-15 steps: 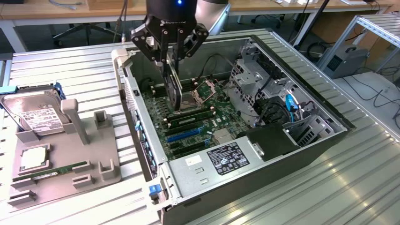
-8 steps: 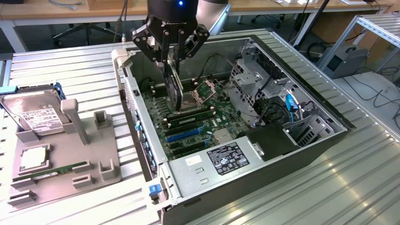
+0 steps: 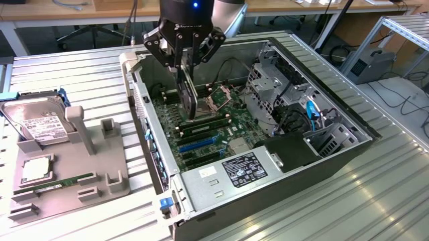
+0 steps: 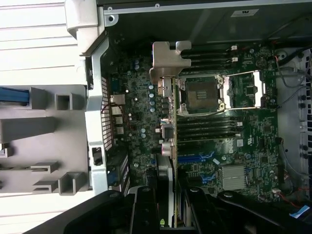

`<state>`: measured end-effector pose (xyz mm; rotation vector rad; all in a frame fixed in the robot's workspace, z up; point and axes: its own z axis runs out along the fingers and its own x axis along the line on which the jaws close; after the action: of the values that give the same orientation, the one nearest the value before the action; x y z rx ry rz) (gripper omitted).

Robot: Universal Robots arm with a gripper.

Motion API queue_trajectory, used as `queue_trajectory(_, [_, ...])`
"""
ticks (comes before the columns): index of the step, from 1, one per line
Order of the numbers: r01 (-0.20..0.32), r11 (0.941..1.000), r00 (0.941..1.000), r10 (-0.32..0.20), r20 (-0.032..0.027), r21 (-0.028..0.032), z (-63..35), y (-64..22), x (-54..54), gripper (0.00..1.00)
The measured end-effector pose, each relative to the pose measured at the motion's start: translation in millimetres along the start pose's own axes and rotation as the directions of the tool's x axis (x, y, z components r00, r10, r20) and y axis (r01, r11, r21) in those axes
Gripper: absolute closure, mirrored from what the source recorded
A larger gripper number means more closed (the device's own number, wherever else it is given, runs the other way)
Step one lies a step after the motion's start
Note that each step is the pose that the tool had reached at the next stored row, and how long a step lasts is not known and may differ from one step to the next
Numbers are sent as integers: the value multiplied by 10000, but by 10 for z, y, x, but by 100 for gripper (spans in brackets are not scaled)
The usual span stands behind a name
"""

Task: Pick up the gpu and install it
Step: 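Pick up the gpu and move the gpu toward the slot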

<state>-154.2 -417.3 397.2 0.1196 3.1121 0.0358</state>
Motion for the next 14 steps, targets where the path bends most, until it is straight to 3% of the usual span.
queue_trajectory(14, [-1,10000,10000,1,0,1,38,2,-39,73])
